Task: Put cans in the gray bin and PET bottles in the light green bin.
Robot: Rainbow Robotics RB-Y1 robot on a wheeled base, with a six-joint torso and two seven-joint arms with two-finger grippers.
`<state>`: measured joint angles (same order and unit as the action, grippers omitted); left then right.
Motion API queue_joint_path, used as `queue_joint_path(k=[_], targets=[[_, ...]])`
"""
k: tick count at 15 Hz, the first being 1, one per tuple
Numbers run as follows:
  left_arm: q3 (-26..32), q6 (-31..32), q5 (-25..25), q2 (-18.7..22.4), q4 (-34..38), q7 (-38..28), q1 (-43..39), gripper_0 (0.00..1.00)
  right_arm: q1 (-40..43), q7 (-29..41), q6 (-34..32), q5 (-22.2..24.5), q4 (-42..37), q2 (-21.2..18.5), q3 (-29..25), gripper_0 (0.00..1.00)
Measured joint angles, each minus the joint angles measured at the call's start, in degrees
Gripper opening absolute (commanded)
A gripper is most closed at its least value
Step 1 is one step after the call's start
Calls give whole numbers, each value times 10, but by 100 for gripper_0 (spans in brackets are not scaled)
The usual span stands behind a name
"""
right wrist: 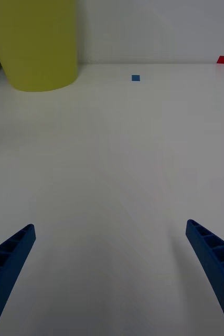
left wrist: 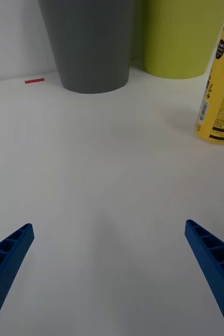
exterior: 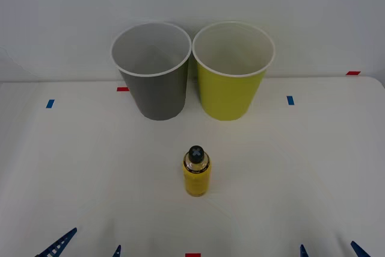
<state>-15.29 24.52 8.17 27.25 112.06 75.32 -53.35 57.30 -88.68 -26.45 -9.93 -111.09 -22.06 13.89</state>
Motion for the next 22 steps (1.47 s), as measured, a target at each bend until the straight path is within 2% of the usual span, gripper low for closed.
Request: queue_joint_path(k=[22], targets=[[0, 0, 0, 0, 0, 0, 0, 100, 0, 0, 0, 0, 0, 0, 0, 100]])
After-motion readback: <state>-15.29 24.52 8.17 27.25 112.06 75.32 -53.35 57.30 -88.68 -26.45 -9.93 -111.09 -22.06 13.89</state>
